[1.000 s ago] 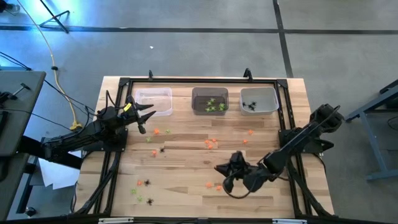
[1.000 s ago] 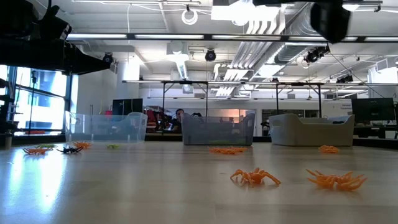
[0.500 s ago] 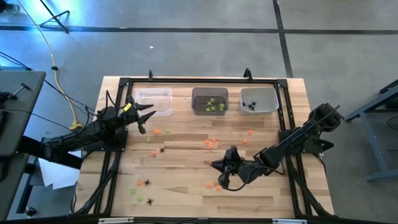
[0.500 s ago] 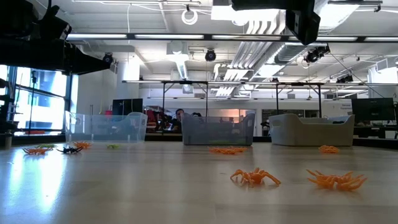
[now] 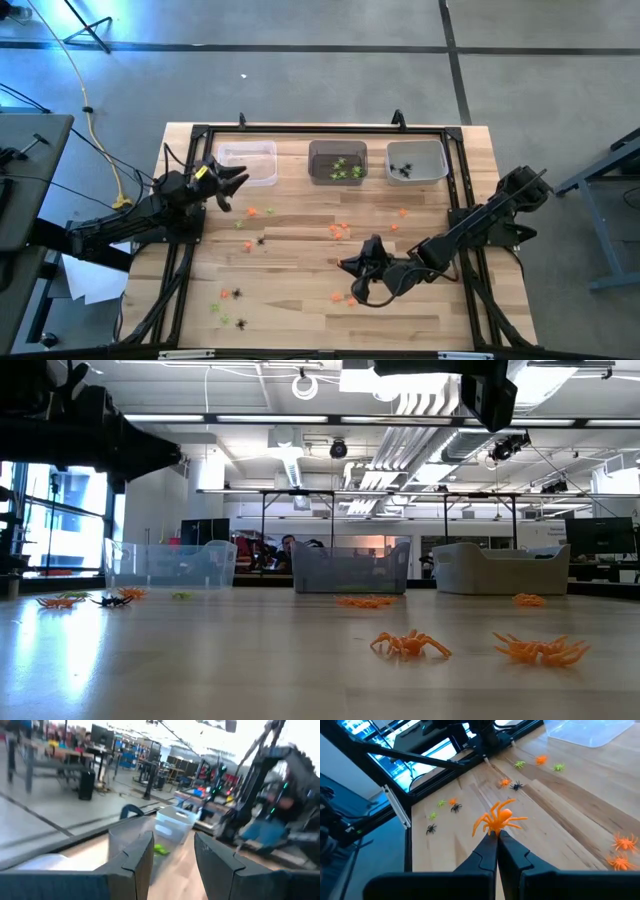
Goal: Sort Halloween decoration
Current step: Put the orange spider toy into the transparent bin
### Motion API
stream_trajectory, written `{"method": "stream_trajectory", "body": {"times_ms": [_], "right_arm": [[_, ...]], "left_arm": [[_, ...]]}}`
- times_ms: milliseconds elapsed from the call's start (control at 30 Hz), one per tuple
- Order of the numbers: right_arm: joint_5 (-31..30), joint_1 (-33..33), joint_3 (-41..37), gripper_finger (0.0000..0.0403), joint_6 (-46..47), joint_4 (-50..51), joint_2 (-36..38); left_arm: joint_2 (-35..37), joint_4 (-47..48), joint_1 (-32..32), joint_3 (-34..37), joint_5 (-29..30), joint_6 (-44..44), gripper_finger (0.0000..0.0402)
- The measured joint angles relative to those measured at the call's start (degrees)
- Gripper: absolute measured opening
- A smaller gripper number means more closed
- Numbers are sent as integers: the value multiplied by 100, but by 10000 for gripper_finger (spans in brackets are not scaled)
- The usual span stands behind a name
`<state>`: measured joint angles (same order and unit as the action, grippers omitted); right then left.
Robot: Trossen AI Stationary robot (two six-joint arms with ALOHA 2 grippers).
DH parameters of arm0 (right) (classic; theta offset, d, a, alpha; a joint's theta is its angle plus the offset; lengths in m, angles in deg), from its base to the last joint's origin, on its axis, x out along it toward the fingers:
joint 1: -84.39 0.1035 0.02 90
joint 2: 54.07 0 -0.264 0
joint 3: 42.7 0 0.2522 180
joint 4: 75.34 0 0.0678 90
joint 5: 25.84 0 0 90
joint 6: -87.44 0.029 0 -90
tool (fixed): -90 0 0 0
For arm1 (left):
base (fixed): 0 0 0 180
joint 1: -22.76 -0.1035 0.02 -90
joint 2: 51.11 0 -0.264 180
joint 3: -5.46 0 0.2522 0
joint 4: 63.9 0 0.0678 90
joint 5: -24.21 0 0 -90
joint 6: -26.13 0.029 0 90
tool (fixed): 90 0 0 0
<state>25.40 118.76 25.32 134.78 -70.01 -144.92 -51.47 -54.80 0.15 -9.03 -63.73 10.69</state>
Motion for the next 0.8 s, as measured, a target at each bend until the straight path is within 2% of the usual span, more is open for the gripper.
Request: {"method": "stream_trajectory", "body": {"times_ms": [300, 500, 567, 800], "right_arm": [[-4, 0, 0, 0, 218, 0, 0], [-8, 0, 0, 0, 216, 0, 0], [-9, 0, 0, 0, 216, 0, 0], [-9, 0, 0, 0, 568, 0, 0]], "left_arm": [[0, 29, -2, 0, -26, -983, 131], [0, -328, -1, 0, -12, -1100, 131], [0, -320, 0, 0, -266, -1320, 131], [0, -509, 116, 0, -1780, -2006, 131]]}}
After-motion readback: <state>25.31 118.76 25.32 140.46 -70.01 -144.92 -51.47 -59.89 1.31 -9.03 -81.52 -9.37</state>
